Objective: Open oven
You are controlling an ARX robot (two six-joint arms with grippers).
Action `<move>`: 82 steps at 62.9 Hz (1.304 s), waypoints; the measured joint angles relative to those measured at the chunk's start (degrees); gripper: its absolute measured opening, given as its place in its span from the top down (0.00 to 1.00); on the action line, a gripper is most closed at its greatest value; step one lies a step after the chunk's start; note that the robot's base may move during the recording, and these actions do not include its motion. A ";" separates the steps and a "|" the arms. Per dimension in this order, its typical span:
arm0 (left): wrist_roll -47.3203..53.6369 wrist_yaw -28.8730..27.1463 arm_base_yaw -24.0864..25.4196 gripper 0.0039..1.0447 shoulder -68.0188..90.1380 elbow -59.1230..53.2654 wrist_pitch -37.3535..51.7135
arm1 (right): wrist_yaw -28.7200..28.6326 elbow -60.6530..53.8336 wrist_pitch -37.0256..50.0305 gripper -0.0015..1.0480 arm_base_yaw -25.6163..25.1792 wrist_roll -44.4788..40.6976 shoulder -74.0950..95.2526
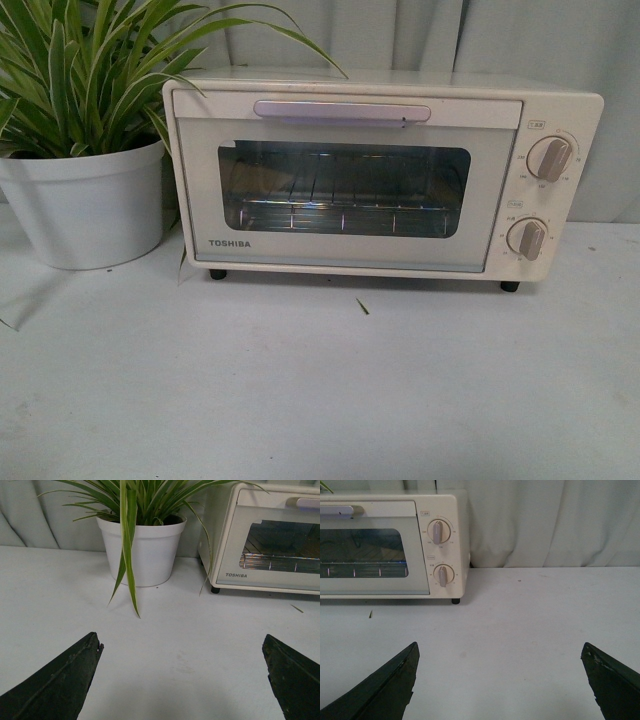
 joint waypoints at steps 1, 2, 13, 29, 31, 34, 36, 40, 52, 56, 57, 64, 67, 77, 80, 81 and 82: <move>0.00 0.00 0.00 0.06 0.00 0.00 0.00 | 0.00 0.00 0.00 0.09 0.00 0.00 0.00; 0.00 0.00 0.00 0.06 0.00 0.00 0.00 | 0.00 0.00 0.00 0.09 0.02 0.00 0.00; 0.00 0.00 0.00 0.06 0.00 0.00 0.00 | 0.00 0.00 0.00 0.09 0.00 0.00 0.00; 0.00 0.00 0.00 0.06 0.00 0.00 0.00 | 0.00 0.00 0.00 0.09 0.00 0.00 0.00; 0.00 0.00 0.00 0.06 0.00 0.00 0.00 | 0.00 0.00 0.00 0.09 0.00 0.00 0.00; 0.00 0.00 0.00 0.06 0.00 0.00 0.00 | 0.00 0.00 0.00 0.09 0.02 0.00 0.00; 0.00 0.02 0.00 0.06 0.00 0.00 0.00 | 0.00 0.00 0.00 0.09 0.02 0.00 0.00; -0.52 -1.55 -0.44 0.06 0.31 0.11 -0.35 | 0.00 0.00 0.00 0.09 0.00 0.00 0.00; -17.14 -23.87 -10.23 0.06 14.47 3.58 -5.84 | 0.07 0.00 0.00 0.09 0.00 0.00 0.00; -23.37 -23.12 -12.24 0.06 19.96 5.16 -3.69 | 0.02 0.00 0.00 0.09 0.00 0.00 0.00; -25.55 -22.29 -12.87 0.06 21.90 5.84 -2.97 | 0.04 0.00 0.00 0.09 0.00 0.00 0.00; -36.98 -18.05 -16.79 0.06 33.92 10.05 3.04 | 0.04 0.00 0.00 0.09 0.02 0.00 0.00; -41.66 -17.16 -18.62 0.06 39.47 12.04 5.90 | 0.04 0.00 0.00 0.09 0.00 0.00 0.00; -51.69 -13.18 -22.08 0.06 55.36 17.03 15.76 | 0.04 0.00 0.00 0.09 0.00 0.00 0.00; -53.64 -12.39 -22.56 0.06 59.10 17.90 18.38 | 0.04 0.00 0.00 0.09 0.02 0.00 0.00; -54.66 -11.91 -22.75 0.06 60.85 18.29 19.63 | 0.04 0.00 0.00 0.09 0.00 0.00 0.00; -55.89 -11.47 -22.95 0.06 62.62 18.60 21.03 | 0.04 0.00 0.00 0.09 0.00 0.00 0.00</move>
